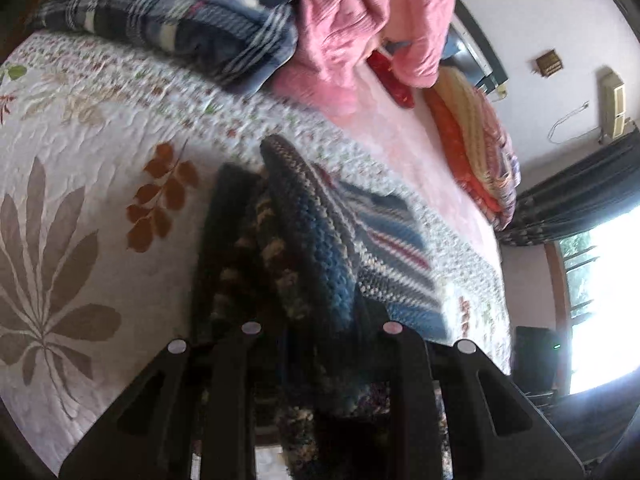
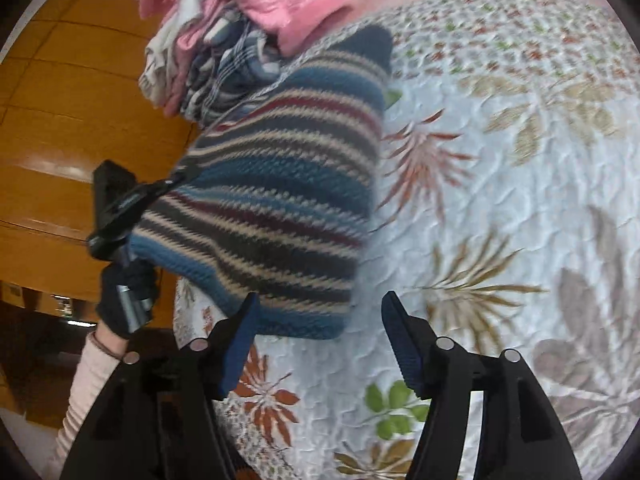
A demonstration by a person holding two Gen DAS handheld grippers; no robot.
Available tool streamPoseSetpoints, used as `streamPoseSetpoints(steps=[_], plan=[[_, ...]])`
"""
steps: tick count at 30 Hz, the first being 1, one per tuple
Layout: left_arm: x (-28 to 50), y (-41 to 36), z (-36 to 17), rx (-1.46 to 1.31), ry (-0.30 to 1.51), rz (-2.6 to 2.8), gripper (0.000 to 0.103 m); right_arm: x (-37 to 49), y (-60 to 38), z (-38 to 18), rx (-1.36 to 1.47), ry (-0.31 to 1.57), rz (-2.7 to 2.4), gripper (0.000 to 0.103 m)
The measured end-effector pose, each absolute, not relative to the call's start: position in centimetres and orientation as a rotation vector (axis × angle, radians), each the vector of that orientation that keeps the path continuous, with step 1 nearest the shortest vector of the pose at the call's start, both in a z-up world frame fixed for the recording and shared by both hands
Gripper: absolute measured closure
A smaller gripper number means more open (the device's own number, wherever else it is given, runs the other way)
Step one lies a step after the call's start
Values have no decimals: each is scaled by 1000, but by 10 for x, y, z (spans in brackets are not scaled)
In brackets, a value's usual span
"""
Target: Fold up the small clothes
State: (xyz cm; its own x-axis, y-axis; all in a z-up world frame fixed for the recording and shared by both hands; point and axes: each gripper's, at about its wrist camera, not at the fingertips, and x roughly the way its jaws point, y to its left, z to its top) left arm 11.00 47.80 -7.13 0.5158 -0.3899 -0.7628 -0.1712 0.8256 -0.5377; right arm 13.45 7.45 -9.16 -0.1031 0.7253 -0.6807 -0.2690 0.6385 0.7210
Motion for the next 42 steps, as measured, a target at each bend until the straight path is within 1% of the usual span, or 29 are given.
streamPoseSetpoints(steps=[5, 8, 10, 14, 18, 20, 21, 23, 29, 31, 32, 33, 36, 42], plan=[[109, 485, -101, -556, 1104, -85, 80, 128, 92, -105, 391, 1489, 879, 38], [110, 484, -109, -529, 1116, -58, 80, 128, 102, -109, 390, 1507, 876, 38], [111, 481, -106, -505, 1117, -50, 77, 128, 111, -110, 385, 1510, 878, 38], [103, 480, -93, -483, 1142, -46, 66, 128, 126, -114, 361, 1513, 879, 38], [80, 482, -69, -495, 1143, -53, 63, 128, 134, -119, 319, 1510, 869, 37], [65, 484, -57, -550, 1118, -84, 61, 127, 137, -118, 302, 1506, 873, 37], [59, 482, -52, -554, 1115, -86, 57, 127, 139, -118, 299, 1506, 875, 37], [45, 474, -45, -531, 1121, -73, 52, 127, 142, -117, 293, 1505, 877, 37], [36, 441, -53, -405, 1203, -24, 52, 124, 148, -111, 264, 1494, 874, 37], [38, 438, -56, -388, 1208, -10, 55, 120, 150, -107, 242, 1485, 878, 37], [40, 435, -59, -374, 1218, 6, 66, 118, 149, -105, 236, 1482, 881, 37], [41, 434, -65, -370, 1243, 6, 88, 118, 150, -105, 233, 1480, 881, 37], [39, 442, -79, -375, 1299, 23, 91, 117, 151, -102, 227, 1476, 885, 37], [27, 479, -87, -455, 1285, 43, 92, 121, 148, -105, 278, 1493, 900, 35]])
